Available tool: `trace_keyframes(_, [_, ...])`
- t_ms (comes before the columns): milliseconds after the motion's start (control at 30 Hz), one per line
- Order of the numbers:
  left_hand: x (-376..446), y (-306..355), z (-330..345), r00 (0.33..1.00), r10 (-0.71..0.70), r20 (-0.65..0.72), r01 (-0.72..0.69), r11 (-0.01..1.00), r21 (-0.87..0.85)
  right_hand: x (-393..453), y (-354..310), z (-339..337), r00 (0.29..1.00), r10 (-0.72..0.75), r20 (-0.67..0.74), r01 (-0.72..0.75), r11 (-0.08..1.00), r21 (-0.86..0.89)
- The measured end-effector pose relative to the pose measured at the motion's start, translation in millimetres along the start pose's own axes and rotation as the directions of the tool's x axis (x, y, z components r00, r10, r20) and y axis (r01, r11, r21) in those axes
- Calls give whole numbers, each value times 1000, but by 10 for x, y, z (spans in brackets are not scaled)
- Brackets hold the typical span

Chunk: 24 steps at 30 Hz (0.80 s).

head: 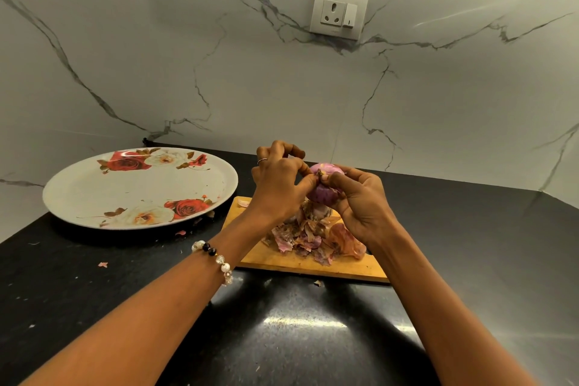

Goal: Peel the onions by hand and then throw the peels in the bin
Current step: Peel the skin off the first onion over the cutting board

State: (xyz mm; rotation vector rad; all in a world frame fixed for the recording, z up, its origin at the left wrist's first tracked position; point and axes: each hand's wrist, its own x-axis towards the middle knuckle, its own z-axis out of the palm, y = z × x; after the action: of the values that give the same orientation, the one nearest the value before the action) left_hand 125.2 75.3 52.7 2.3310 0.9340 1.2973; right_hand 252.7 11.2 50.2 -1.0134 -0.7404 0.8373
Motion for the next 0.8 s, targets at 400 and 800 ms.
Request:
trace_keyframes(400, [19,-54,50,988,117,106,-129,984,120,-11,-2,-5,999,25,-29,-27,998,-56])
trace_keyframes(800, [48,-91,88,926,368,-81,-335,903,270,-49,-70,83,995,16,-101,-8,997,77])
